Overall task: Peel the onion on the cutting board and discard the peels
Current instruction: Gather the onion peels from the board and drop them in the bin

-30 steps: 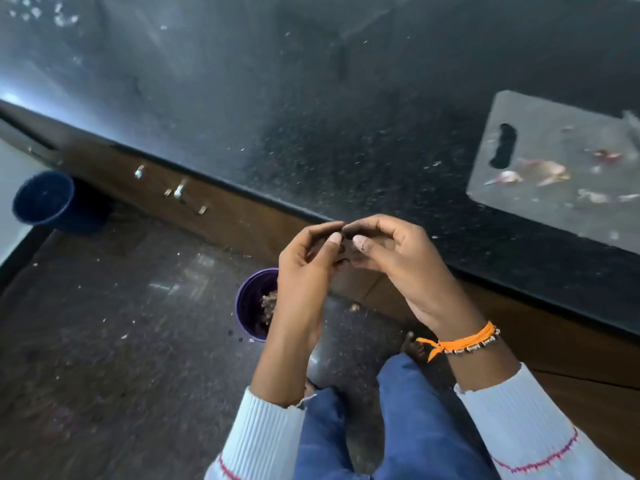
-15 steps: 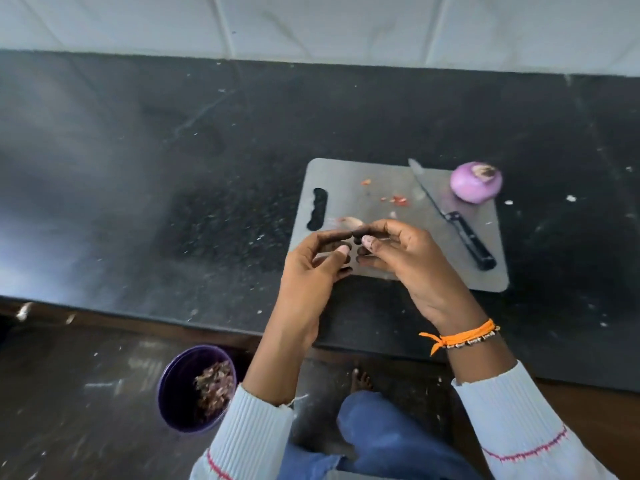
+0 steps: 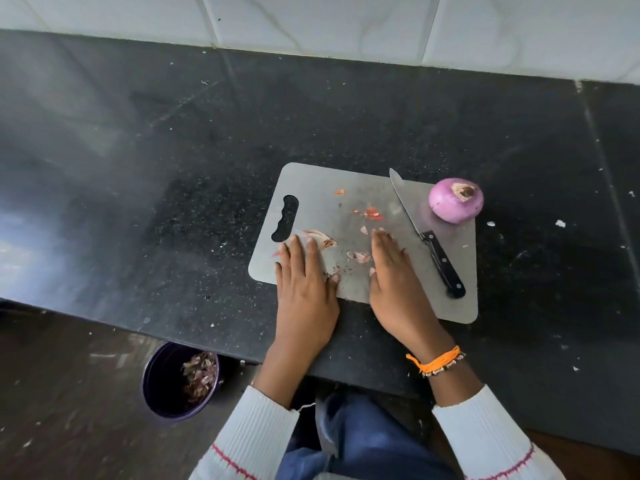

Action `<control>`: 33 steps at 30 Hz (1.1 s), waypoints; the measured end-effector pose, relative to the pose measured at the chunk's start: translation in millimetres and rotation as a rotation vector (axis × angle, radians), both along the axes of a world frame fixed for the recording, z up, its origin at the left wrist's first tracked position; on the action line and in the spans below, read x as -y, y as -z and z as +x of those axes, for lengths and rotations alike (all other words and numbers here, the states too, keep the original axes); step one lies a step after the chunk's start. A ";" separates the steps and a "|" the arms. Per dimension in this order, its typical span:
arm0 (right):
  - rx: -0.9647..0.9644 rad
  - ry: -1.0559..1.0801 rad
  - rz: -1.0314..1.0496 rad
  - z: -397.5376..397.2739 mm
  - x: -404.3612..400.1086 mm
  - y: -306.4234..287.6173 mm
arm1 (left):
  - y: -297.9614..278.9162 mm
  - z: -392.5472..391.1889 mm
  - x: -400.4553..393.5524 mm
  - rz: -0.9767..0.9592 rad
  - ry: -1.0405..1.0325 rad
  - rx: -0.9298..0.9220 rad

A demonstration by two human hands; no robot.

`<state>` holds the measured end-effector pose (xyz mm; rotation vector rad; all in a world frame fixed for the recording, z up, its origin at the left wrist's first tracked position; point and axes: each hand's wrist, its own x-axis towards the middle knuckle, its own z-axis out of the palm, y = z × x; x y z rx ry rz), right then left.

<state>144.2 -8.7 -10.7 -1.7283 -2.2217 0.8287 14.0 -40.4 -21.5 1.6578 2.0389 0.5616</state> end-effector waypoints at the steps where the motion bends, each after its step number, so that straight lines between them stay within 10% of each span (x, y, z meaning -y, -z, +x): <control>1: -0.065 -0.031 -0.009 -1.0 -0.4 -1.1 | 0.7 1.6 -0.5 0.024 0.023 0.009; 5: -0.396 0.045 0.036 -2.4 -10.1 -6.0 | -5.8 7.1 -2.3 0.106 0.138 0.271; 13: -0.128 0.063 0.042 -6.1 -41.5 0.5 | -5.5 -1.5 -14.9 0.127 0.079 0.248; 20: -0.295 0.108 0.207 -29.0 -53.5 -18.6 | -19.3 -8.9 -22.6 0.267 -0.033 0.440; 33: -0.001 -0.159 0.148 -29.2 -25.2 -16.5 | -18.0 -30.9 -19.9 0.283 -0.063 0.176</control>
